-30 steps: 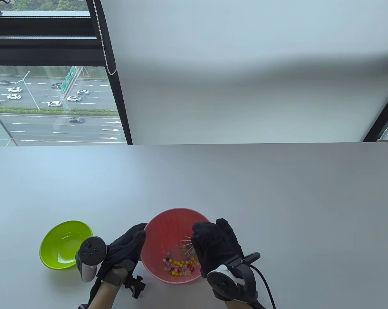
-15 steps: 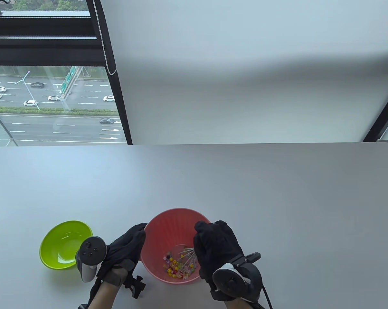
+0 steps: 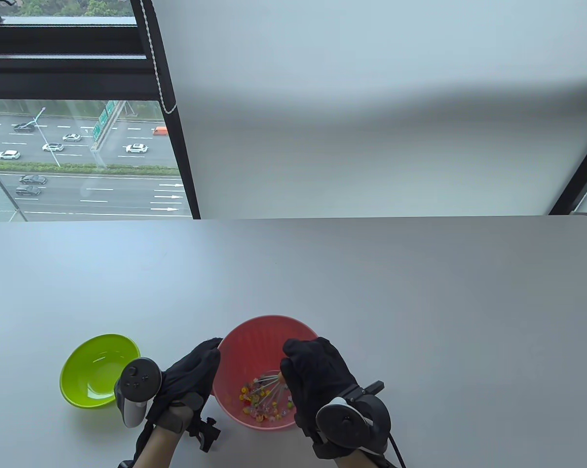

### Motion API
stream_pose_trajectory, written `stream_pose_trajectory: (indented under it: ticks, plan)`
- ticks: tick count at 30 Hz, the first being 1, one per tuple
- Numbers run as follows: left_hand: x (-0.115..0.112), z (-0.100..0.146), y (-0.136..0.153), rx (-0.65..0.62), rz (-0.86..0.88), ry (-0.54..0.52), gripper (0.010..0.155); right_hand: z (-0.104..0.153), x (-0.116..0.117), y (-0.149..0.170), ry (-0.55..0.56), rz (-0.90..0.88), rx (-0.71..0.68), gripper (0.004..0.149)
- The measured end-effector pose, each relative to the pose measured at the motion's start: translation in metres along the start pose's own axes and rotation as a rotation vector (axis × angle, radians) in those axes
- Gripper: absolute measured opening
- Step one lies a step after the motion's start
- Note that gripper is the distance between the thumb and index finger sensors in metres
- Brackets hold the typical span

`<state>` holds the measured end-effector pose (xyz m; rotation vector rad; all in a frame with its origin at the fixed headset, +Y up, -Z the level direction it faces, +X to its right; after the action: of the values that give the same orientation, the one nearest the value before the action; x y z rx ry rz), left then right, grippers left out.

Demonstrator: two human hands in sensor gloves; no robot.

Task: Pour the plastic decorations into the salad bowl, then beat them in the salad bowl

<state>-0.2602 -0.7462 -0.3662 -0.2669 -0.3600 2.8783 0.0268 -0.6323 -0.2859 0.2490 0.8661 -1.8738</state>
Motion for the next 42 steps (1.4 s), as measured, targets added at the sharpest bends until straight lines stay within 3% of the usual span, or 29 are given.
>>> stream_pose_trajectory:
  ticks: [21, 32, 42]
  plan:
    - [0.000, 0.000, 0.000, 0.000, 0.000, 0.001, 0.066, 0.001, -0.015, -0.004, 0.102, 0.240, -0.034, 0.041]
    - [0.000, 0.000, 0.000, 0.000, 0.000, 0.002, 0.066, 0.000, -0.022, 0.001, 0.112, 0.163, 0.010, 0.040]
    - [0.000, 0.000, 0.000, 0.001, 0.002, 0.002, 0.066, -0.002, -0.004, 0.004, -0.007, -0.027, 0.037, 0.041]
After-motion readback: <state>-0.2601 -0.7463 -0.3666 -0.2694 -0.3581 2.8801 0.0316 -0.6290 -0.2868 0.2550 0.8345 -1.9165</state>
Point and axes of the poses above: the tracker on the back of each hand, its own y axis roughly to the little-finger side, its own z axis roughly from the fingertips to the wrist, x = y × z, the point moved 4 cm from there along -z, roughly from the wrist to the fingertips, and after that the axes turned 11 degrees about z, right-handed, at the moved point
